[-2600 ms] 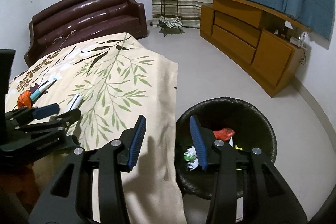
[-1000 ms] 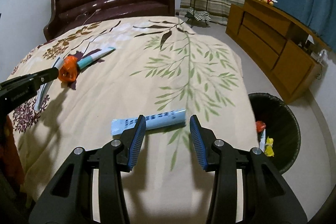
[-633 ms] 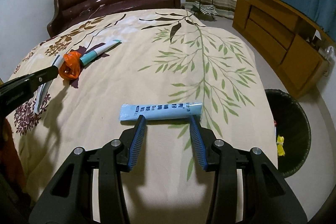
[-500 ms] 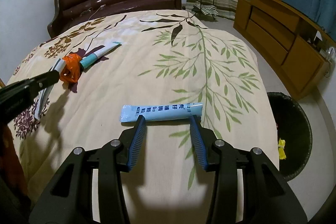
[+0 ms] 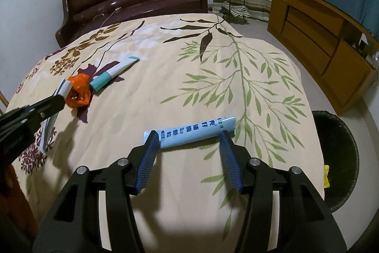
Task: Collect trash
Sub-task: 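Grasp the blue-printed white sachet with the right tool while the left tool holds the white tube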
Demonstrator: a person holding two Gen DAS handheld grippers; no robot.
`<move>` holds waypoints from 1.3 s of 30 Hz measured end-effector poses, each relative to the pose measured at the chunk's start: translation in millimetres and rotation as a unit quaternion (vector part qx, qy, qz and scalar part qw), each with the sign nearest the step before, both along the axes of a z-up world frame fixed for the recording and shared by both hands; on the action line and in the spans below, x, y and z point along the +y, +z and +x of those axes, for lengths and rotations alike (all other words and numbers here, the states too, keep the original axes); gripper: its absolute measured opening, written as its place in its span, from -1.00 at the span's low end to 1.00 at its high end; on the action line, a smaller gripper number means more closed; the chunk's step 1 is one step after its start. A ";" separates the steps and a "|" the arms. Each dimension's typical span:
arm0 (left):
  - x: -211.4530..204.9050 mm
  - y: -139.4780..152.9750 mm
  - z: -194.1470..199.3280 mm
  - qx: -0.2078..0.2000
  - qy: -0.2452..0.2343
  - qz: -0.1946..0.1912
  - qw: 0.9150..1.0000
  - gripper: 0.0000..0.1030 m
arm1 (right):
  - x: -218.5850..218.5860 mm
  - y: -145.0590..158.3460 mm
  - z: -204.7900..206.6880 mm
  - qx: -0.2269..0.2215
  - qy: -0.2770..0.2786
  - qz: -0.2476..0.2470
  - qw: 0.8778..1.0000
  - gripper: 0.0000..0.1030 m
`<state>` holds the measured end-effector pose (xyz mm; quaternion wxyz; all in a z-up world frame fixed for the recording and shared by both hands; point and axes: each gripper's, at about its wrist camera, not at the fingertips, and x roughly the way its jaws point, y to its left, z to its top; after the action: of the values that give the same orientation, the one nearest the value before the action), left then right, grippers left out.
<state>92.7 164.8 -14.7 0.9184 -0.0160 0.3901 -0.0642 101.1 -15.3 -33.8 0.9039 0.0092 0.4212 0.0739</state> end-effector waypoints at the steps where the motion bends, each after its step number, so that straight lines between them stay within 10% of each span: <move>1: 0.6 0.6 -0.1 -0.001 0.002 -0.001 1.000 -0.70 | -0.6 -0.1 1.1 0.001 -0.003 0.004 1.000 0.03; 17: 4.6 2.0 -3.5 -0.001 0.001 -0.010 1.000 -0.70 | -16.5 -2.4 8.8 0.008 -0.031 -0.047 0.998 0.03; 39: -11.9 3.1 -5.7 0.001 -0.016 -0.019 1.000 -0.70 | -57.2 1.7 -13.9 0.027 -0.067 0.025 0.997 -0.02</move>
<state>87.0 152.9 -11.5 0.9165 -0.0274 0.3897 -0.0863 87.1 -72.6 -32.2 0.8945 0.0620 0.4421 0.0232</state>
